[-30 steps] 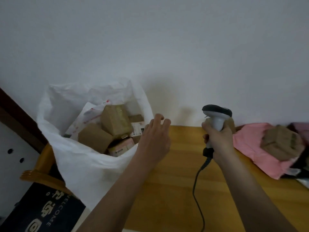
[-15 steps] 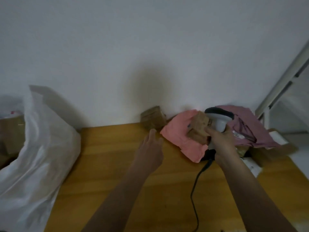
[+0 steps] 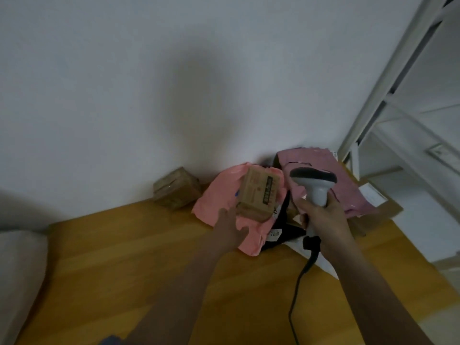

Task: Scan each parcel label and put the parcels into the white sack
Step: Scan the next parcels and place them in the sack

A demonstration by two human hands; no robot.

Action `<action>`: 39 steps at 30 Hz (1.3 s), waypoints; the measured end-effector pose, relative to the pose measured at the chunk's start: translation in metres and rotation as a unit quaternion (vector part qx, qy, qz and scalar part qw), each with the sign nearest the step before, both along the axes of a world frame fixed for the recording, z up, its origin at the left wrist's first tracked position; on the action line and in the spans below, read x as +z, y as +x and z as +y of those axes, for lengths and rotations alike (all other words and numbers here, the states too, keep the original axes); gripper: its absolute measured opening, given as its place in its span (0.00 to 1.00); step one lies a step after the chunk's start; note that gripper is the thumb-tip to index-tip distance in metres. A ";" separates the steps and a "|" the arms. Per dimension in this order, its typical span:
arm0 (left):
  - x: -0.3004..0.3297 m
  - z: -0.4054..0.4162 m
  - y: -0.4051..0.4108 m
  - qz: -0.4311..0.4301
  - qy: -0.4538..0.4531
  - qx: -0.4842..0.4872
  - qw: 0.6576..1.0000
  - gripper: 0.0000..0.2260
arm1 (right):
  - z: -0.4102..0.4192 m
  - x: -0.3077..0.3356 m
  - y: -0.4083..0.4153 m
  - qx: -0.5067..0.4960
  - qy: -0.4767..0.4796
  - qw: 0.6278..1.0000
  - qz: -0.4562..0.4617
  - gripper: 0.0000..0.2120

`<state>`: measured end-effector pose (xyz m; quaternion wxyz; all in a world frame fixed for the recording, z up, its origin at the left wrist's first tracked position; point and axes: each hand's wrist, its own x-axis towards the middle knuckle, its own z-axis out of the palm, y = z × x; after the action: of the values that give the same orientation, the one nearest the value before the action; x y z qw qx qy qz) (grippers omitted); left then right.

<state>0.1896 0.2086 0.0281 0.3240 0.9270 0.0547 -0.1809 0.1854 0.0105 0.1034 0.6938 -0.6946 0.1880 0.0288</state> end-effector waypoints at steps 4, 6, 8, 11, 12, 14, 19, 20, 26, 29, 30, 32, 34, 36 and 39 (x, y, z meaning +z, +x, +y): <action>-0.018 -0.008 0.047 0.091 -0.119 0.085 0.985 0.26 | 0.001 -0.014 0.033 -0.006 -0.012 1.000 0.011 0.10; -0.031 -0.006 0.070 0.112 -0.143 0.112 0.977 0.31 | 0.005 -0.023 0.047 -0.012 -0.008 1.000 0.023 0.08; -0.052 -0.004 0.087 0.135 -0.198 0.157 0.958 0.42 | 0.007 -0.032 0.055 -0.009 -0.006 0.999 0.032 0.07; -0.078 -0.007 0.097 0.169 -0.313 0.229 0.906 0.44 | 0.005 -0.042 0.063 -0.001 -0.007 0.999 0.037 0.06; -0.083 -0.009 0.098 0.173 -0.330 0.234 0.898 0.38 | 0.003 -0.044 0.064 0.000 -0.008 0.999 0.042 0.05; -0.092 -0.014 0.099 0.165 -0.369 0.251 0.880 0.29 | -0.002 -0.047 0.068 0.008 -0.001 0.999 0.046 0.05; -0.084 -0.023 0.085 0.130 -0.388 0.353 0.841 0.28 | -0.024 -0.049 0.074 0.050 0.013 0.997 0.061 0.06; -0.079 -0.025 0.079 0.126 -0.396 0.377 0.828 0.27 | -0.029 -0.046 0.076 0.059 0.017 0.996 0.066 0.06; -0.036 -0.050 0.034 0.112 -0.514 0.464 0.713 0.14 | -0.059 -0.029 0.078 0.097 0.028 0.992 0.070 0.06; -0.015 -0.066 0.012 0.080 -0.600 0.473 0.641 0.26 | -0.066 -0.020 0.078 0.104 0.053 0.991 0.057 0.08; -0.008 -0.070 0.005 0.068 -0.621 0.471 0.623 0.27 | -0.065 -0.019 0.077 0.108 0.063 0.991 0.054 0.08; 0.007 -0.076 -0.009 0.047 -0.652 0.468 0.595 0.27 | -0.059 -0.018 0.074 0.115 0.083 0.989 0.047 0.09; 0.018 -0.077 -0.022 0.031 -0.670 0.455 0.586 0.27 | -0.049 -0.017 0.068 0.126 0.094 0.986 0.044 0.10; 0.025 -0.076 -0.033 0.023 -0.674 0.439 0.594 0.29 | -0.039 -0.014 0.060 0.147 0.094 0.984 0.035 0.11; 0.035 -0.071 -0.046 0.016 -0.657 0.433 0.617 0.26 | -0.029 -0.007 0.050 0.190 0.123 0.974 0.018 0.21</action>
<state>0.1441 0.1374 0.0629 0.8867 0.3320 0.3212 -0.0218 0.2354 -0.0185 0.0960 0.7523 -0.6262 0.0603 0.1956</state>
